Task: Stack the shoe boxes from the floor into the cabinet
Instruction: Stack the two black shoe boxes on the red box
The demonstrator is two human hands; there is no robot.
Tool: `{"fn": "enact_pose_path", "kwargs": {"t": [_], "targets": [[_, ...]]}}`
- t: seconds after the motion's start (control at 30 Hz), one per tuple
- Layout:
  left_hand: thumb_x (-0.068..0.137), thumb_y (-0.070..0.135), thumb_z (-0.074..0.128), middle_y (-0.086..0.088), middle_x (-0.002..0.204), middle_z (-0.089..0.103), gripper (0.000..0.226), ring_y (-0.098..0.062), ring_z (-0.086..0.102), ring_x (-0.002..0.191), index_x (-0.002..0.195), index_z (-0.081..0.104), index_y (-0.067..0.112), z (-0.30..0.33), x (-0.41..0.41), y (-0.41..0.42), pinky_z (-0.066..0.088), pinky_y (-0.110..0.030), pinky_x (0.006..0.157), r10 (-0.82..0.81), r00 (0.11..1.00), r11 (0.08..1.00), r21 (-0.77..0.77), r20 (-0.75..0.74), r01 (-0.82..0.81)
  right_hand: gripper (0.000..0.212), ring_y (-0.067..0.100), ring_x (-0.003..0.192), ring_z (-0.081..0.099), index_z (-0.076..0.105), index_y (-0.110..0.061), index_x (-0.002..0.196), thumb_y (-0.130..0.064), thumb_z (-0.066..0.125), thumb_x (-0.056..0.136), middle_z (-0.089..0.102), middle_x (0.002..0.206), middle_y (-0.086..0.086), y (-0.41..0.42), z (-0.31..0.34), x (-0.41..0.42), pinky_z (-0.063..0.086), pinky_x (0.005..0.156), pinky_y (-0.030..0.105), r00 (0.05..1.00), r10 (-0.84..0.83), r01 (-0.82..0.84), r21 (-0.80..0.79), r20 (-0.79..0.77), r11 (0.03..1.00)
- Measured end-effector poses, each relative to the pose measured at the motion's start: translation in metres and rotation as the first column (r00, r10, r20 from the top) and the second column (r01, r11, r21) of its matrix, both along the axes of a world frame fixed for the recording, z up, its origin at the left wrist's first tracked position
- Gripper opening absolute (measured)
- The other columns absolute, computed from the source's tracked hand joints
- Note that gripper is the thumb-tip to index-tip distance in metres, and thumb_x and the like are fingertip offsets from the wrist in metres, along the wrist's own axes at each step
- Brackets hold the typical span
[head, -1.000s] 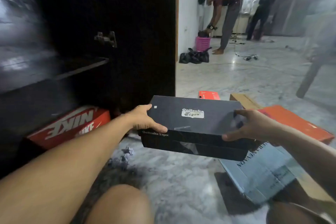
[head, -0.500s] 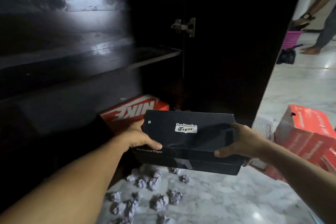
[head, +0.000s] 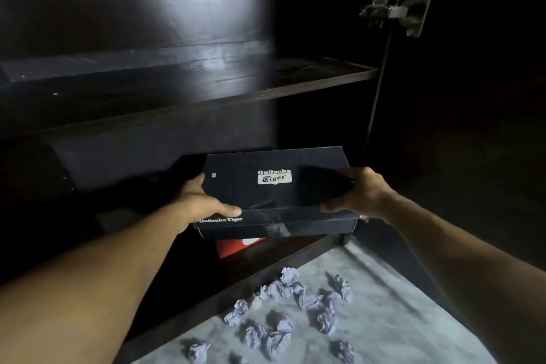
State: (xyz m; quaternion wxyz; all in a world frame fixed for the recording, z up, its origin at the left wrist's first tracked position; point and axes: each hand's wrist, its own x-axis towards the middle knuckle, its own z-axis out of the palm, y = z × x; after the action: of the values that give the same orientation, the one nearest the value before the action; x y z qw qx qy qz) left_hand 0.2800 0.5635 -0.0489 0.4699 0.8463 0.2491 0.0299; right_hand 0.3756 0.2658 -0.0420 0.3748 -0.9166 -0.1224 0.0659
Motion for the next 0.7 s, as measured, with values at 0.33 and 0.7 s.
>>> {"fn": "enact_pose_path", "kwargs": {"t": [0.33,0.7], "targets": [[0.063,0.056,0.082,-0.007,0.140,0.053,0.095,-0.023,0.051,0.127,0.140,0.049,0.011,-0.040,0.053,0.019,0.040,-0.028,0.102,0.207,0.969,0.949,0.214,0.138,-0.233,0.033,0.023,0.097,0.062,0.073,-0.022,0.110,-0.029,0.076,0.078,0.067,0.112,0.006,0.071,-0.029,0.079,0.050,0.083,0.028,0.962,-0.131,0.144,-0.040,0.238,0.989],[0.063,0.060,0.079,-0.011,0.134,0.053,0.085,-0.031,0.048,0.126,0.126,0.058,0.008,-0.044,0.091,0.011,0.043,-0.036,0.099,0.324,0.920,0.881,0.284,0.221,-0.379,0.044,0.039,0.107,0.060,0.052,-0.018,0.132,-0.009,0.051,0.089,0.062,0.119,0.018,0.103,-0.040,0.087,0.048,0.079,0.036,0.919,0.087,0.080,-0.399,0.384,0.913]]}}
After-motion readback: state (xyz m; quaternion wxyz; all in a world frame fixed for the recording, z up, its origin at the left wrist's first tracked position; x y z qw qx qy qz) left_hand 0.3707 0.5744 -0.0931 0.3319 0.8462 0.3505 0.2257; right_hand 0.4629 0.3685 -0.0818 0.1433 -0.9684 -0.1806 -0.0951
